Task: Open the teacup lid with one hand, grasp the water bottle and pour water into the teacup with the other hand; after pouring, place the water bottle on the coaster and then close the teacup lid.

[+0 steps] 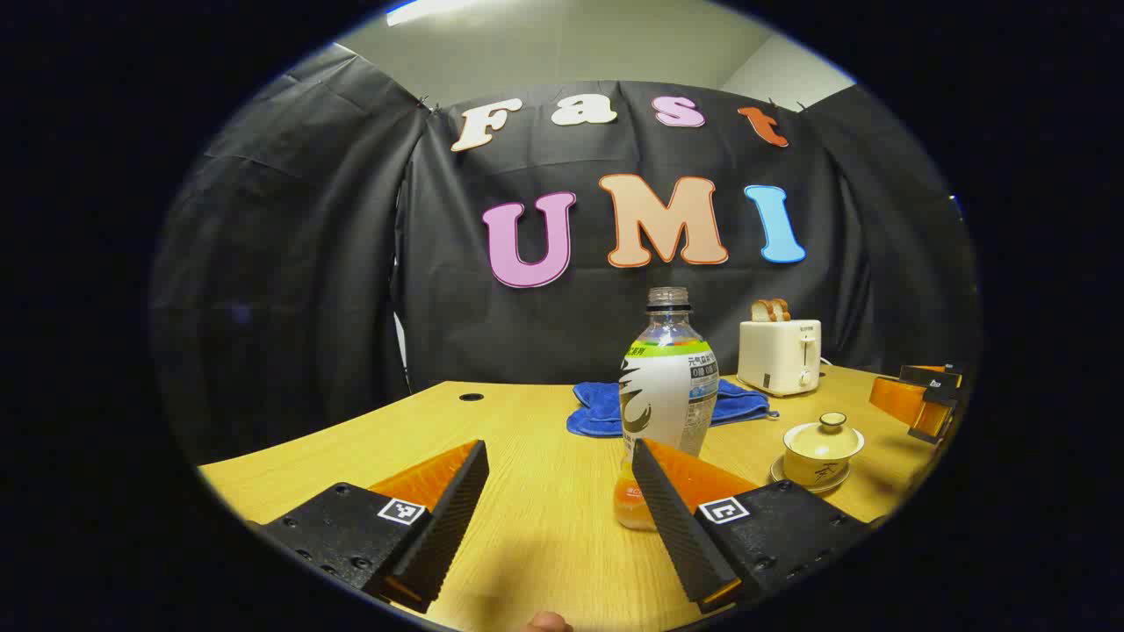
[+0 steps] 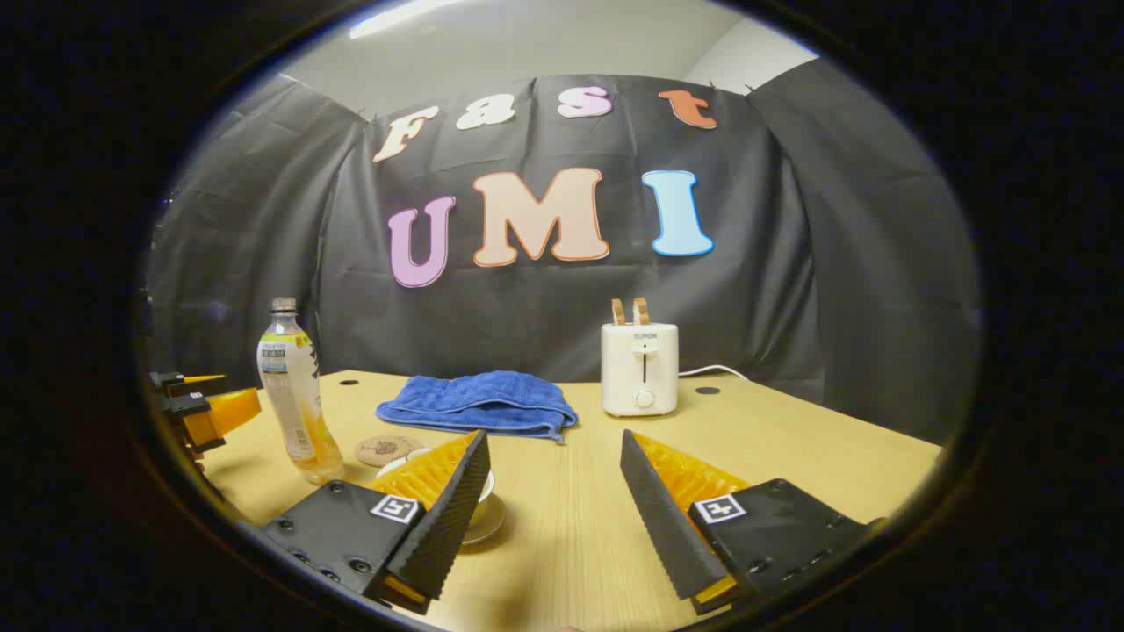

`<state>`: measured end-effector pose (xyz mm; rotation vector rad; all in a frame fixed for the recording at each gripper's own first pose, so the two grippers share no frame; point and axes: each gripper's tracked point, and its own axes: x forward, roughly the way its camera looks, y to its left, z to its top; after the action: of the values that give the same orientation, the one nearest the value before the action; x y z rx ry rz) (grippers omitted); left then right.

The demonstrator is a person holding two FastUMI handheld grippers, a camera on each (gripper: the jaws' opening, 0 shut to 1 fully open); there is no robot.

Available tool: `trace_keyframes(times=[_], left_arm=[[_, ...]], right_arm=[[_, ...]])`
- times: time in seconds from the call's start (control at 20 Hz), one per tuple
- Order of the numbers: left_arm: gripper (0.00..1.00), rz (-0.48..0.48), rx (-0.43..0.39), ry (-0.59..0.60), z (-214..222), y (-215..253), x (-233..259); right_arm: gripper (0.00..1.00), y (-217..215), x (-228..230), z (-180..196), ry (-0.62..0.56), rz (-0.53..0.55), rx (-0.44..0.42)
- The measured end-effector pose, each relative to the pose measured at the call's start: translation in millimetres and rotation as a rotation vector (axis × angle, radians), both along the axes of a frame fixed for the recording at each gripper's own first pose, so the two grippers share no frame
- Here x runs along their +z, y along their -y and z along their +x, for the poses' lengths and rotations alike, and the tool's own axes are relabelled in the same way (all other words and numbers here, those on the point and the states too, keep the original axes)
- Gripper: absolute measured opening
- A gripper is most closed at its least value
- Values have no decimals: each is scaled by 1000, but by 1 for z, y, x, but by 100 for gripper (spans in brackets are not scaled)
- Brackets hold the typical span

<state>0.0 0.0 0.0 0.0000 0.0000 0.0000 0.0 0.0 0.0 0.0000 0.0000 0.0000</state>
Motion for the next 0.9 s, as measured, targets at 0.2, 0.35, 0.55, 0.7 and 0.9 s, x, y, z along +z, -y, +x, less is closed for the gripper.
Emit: trace_keyframes(times=[0.2,0.35,0.55,0.7,0.9], left_arm=[[96,-2,-15,6,-1,4,1],[97,-3,-9,2,0,2,-1],[97,-4,-40,3,2,10,0],[98,-4,-36,3,0,7,-1],[97,-3,-29,4,2,7,0]], right_arm=[[98,0,0,0,-2,0,0],[100,0,0,0,0,0,0],[100,0,0,-1,0,-1,-2],[100,1,0,0,-1,-1,-7],[94,2,0,0,2,-1,-9]])
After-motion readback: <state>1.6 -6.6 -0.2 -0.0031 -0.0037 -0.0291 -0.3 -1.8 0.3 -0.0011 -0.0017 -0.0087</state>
